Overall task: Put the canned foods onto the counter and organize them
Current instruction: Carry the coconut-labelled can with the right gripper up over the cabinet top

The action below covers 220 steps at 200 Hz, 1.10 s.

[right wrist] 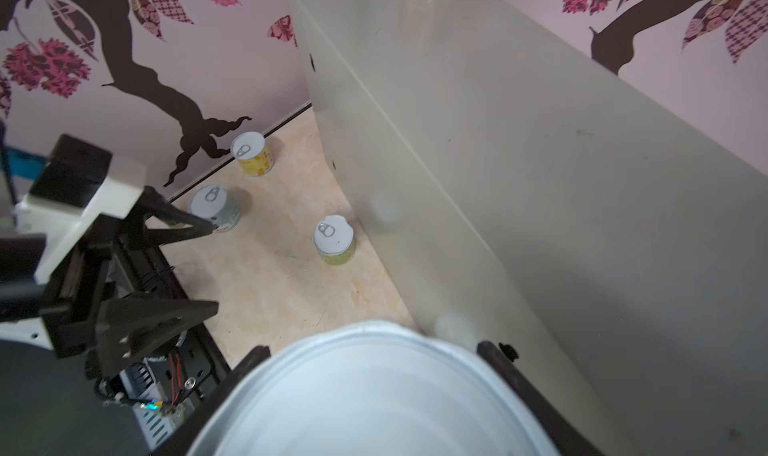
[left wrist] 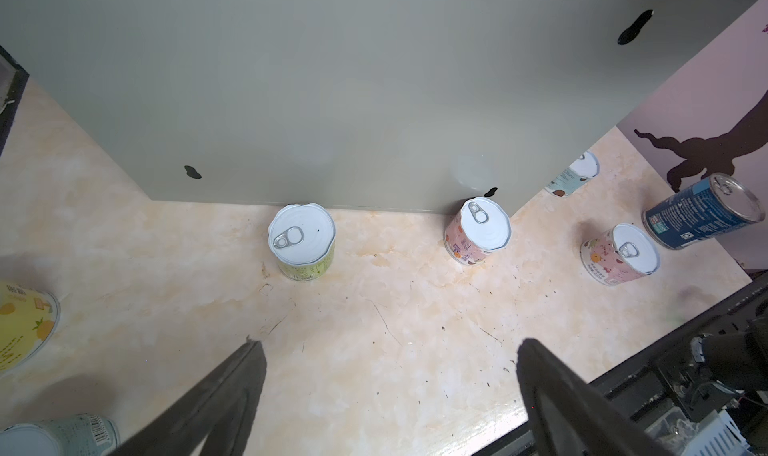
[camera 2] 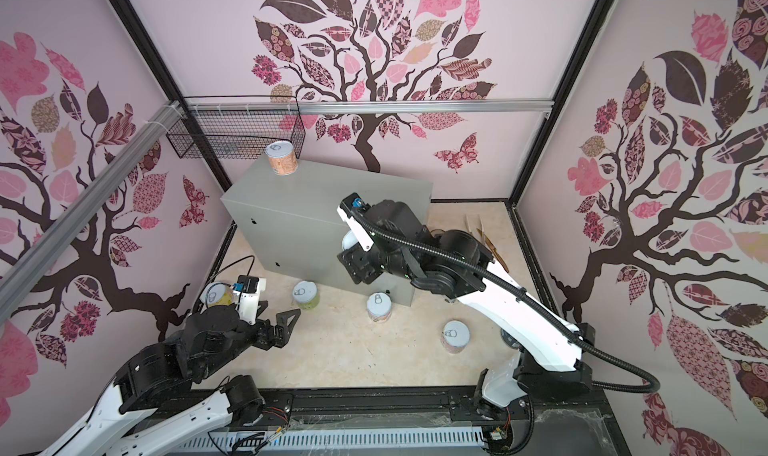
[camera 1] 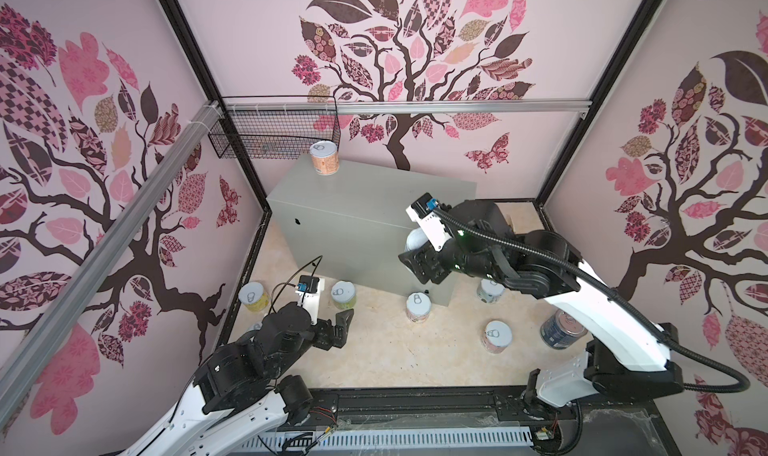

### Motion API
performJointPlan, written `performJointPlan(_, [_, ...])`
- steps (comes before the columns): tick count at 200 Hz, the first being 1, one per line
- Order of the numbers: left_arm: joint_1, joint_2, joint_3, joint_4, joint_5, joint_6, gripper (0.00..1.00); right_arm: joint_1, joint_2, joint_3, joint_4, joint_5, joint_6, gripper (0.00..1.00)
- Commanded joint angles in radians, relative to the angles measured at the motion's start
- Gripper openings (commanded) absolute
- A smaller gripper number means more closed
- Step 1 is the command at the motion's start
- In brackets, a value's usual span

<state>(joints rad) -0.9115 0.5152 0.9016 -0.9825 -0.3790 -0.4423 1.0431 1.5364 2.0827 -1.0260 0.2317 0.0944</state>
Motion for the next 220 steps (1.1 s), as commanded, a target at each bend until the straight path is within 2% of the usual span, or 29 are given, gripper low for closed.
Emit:
performJointPlan(1, [-0.004,-0.007,0.022,0.014,0.010,0.035,0.98,-0.040,0.108,0.188,-0.027,-0.021,-0.064,0.46])
performJointPlan(36, [-0.004,-0.038,0.003,0.050,-0.006,0.050,0.98,-0.117,0.253,0.398,-0.037,-0.051,-0.083,0.45])
performJointPlan(73, [-0.004,-0.043,-0.004,0.077,-0.012,0.085,0.98,-0.182,0.373,0.530,-0.005,-0.096,-0.088,0.44])
performJointPlan(112, [-0.004,-0.043,-0.028,0.111,-0.011,0.106,0.98,-0.250,0.426,0.521,0.099,-0.130,-0.093,0.43])
performJointPlan(142, [-0.004,-0.048,-0.065,0.131,0.004,0.109,0.98,-0.263,0.490,0.522,0.175,-0.091,-0.111,0.42])
performJointPlan(220, [-0.004,-0.089,-0.105,0.141,-0.002,0.116,0.98,-0.306,0.626,0.530,0.313,-0.143,-0.100,0.41])
